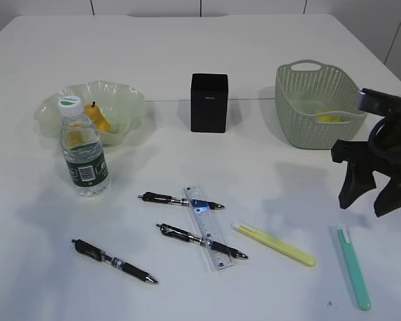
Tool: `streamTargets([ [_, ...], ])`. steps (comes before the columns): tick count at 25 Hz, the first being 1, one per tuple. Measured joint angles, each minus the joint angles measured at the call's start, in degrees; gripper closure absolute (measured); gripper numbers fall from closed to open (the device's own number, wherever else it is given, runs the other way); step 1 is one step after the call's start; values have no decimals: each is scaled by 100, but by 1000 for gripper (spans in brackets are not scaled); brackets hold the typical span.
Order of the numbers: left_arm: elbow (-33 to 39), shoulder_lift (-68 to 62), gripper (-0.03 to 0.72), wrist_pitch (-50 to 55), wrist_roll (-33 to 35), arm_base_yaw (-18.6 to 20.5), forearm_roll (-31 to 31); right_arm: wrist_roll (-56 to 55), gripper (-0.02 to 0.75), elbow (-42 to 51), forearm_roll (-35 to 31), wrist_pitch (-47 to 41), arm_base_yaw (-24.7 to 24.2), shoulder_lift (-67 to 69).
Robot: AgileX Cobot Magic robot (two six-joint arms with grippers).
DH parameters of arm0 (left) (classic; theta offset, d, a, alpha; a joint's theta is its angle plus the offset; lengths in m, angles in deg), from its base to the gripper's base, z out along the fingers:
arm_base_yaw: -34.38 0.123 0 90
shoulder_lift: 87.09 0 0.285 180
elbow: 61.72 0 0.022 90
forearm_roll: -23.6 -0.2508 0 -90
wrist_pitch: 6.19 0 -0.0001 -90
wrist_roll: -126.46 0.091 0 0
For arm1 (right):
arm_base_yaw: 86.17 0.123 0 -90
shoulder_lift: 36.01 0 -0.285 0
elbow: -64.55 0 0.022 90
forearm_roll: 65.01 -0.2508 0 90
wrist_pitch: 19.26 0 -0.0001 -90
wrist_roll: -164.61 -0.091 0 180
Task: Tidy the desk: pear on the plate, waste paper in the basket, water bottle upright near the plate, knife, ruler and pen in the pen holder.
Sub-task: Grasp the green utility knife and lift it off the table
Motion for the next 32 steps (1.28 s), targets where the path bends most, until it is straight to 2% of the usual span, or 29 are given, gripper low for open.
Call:
streamTargets([
  [15,0,0,281,100,0,0,0,-4,329,0,83,268,10,-1],
  [21,0,0,284,109,0,0,0,-78,319,-13,181,328,209,135],
  [32,0,0,284,122,0,0,0,-595,321,-13,818,244,379,632],
])
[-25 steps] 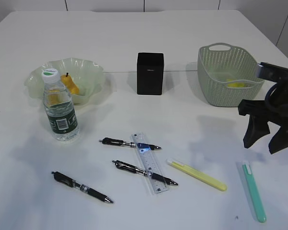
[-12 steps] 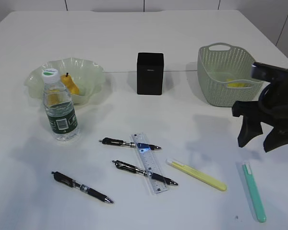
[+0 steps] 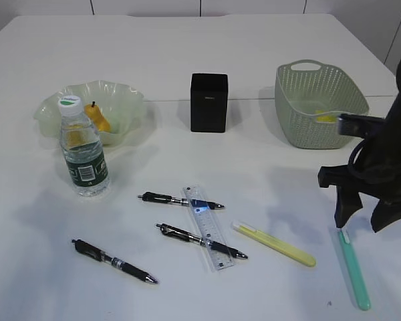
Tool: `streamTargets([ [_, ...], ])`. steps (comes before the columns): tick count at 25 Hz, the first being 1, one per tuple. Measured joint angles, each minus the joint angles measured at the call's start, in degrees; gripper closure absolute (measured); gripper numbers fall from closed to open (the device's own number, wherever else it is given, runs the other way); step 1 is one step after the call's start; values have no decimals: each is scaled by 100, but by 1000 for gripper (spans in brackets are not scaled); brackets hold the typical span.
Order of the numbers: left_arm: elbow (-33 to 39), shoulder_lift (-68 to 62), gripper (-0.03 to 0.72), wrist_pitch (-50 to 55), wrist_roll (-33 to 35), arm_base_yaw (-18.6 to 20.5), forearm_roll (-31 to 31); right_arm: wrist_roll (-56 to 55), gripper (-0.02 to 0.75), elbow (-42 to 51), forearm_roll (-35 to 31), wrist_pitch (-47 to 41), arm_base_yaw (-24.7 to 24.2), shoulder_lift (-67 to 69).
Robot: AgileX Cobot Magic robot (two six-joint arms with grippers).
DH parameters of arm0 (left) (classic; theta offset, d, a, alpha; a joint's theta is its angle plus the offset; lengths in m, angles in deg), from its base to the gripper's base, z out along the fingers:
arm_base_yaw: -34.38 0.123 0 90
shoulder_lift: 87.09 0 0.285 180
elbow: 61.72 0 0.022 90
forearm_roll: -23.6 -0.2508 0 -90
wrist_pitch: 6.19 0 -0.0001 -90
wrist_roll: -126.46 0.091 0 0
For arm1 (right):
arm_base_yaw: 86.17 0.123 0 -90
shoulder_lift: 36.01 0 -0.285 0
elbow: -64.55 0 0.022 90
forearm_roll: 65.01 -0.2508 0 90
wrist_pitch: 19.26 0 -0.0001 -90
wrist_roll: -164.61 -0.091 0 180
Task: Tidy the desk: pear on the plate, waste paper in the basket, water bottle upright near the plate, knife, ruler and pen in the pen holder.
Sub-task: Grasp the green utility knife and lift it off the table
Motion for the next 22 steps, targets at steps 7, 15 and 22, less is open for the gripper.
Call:
streamTargets([
  [7,0,0,285,4,0,1,0,-66,321,-3,13,-19,0,306],
  [15,0,0,286,4,0,1,0,-81,327,-12,13,16,0,524],
  [22,0,0,286,4,0,1,0,-81,328,-12,13,38,0,725],
])
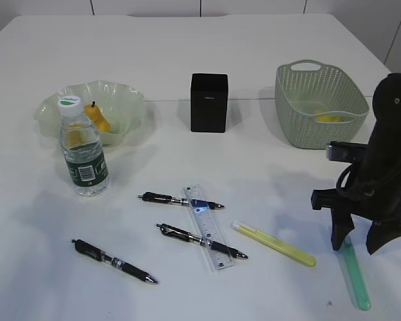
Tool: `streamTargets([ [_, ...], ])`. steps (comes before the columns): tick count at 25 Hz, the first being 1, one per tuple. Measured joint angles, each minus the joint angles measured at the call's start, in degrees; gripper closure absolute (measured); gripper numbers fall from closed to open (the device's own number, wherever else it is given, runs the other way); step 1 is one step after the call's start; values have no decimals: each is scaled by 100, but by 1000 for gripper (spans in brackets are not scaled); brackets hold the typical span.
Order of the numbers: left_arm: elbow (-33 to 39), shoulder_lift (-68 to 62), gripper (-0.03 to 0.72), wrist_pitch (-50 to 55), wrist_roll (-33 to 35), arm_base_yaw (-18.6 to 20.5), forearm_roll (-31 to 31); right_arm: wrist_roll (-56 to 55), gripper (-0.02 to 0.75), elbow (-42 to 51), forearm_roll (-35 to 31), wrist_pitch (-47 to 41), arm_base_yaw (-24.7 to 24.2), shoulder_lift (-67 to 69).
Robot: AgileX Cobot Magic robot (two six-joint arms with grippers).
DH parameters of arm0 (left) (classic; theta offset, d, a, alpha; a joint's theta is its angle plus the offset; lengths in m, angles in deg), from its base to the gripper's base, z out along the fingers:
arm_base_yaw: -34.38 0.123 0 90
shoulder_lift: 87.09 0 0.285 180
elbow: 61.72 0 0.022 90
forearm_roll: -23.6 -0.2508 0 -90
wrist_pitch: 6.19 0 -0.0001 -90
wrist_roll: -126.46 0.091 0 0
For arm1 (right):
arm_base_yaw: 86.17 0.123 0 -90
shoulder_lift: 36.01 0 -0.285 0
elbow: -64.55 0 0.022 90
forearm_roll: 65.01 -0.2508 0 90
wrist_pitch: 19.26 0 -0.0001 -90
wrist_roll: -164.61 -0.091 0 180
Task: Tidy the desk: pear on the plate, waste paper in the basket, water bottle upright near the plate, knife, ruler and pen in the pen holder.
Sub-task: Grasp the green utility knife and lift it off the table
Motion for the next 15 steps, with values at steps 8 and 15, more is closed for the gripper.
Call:
streamTargets([
  [8,0,0,286,0,0,0,0,0,328,0,0,13,0,100],
  [15,0,0,286,0,0,0,0,-10,328,0,0,45,0,114],
])
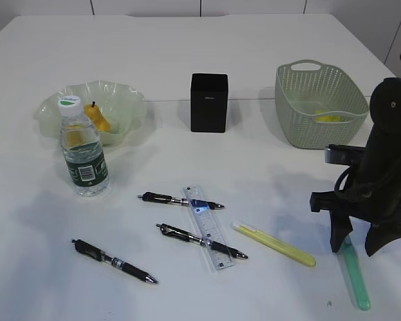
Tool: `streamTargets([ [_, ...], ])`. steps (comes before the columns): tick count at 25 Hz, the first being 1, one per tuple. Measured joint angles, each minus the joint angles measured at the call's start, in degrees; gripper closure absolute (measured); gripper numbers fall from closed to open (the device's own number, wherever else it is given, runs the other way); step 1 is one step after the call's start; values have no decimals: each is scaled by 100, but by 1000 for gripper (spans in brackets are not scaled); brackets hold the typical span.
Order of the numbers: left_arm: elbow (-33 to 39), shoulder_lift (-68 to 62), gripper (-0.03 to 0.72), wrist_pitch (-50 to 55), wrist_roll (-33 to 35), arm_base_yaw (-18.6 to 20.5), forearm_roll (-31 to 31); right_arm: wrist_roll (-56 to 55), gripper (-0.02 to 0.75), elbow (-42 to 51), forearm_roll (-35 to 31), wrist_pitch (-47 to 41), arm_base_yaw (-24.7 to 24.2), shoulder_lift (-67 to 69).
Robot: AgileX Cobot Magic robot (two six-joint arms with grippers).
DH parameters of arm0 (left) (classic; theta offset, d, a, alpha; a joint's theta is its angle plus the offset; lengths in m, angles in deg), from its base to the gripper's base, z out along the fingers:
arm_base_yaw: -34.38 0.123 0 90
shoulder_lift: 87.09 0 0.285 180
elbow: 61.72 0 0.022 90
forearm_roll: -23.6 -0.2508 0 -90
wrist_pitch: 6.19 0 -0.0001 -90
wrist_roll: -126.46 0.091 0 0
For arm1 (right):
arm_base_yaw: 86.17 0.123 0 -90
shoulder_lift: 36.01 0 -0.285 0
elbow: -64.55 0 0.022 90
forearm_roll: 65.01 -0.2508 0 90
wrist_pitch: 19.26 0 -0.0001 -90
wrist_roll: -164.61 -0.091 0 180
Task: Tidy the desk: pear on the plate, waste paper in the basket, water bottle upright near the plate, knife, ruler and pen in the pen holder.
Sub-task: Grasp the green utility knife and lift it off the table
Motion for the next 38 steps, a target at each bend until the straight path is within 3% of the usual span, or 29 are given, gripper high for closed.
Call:
streamTargets([
  [38,0,0,286,0,0,0,0,0,328,-2,24,100,0,118],
])
